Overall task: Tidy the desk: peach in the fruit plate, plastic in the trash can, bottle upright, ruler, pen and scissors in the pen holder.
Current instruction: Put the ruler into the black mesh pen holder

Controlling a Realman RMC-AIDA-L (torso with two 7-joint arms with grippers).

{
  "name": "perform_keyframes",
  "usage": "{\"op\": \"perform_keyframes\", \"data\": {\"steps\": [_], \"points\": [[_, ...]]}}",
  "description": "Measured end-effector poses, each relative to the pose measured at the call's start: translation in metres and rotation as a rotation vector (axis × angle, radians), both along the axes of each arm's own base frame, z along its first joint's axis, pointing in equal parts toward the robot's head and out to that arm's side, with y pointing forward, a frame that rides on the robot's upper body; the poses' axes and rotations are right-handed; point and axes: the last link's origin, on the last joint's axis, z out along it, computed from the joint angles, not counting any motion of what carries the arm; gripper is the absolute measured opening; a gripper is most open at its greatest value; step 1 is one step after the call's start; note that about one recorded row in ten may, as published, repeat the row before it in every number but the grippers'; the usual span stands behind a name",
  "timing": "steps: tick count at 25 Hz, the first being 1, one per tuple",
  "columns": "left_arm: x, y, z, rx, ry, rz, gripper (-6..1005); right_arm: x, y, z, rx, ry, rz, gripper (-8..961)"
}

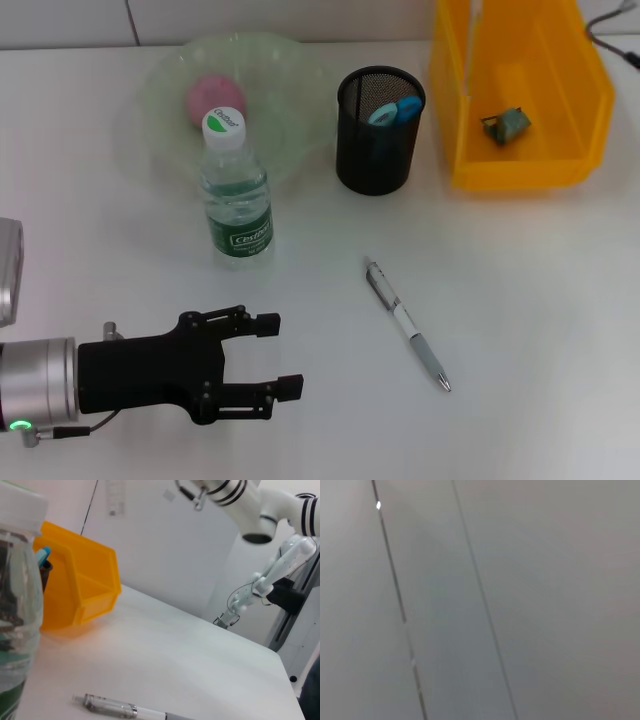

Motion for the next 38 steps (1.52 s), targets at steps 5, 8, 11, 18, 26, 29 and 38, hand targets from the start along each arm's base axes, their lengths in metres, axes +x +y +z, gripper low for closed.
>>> {"op": "perform_keyframes", "data": {"steps": [5,8,11,18,26,29,38], "points": [[0.001,0.0,-0.001,0.012,-0.004,-0.018,844,-0.003,0.008,-0.031,0.068,0.067,-0.025,379],[0.002,0.0,-0.001,0.012,-0.005,-0.023,844,-0.008,0.01,-0.048,0.12,0.058,-0.026,379],[0.003,0.0,-0.002,0.014,-0.004,-0.032,844,-0.013,0.011,-0.064,0.19,0.03,-0.027,379],[0.003,-0.002,-0.005,0.026,-0.003,-0.054,844,-0.015,0.004,-0.093,0.289,-0.077,-0.034,380],[0.007,0.0,-0.007,0.032,-0.007,-0.077,845,-0.012,0.006,-0.101,0.305,-0.129,-0.065,398],[0.008,0.0,-0.009,0.035,-0.014,-0.086,845,-0.015,0.01,-0.103,0.309,-0.155,-0.062,405],[0.015,0.003,-0.01,0.031,-0.038,-0.101,845,-0.014,0.008,-0.108,0.335,-0.209,-0.044,424]]}}
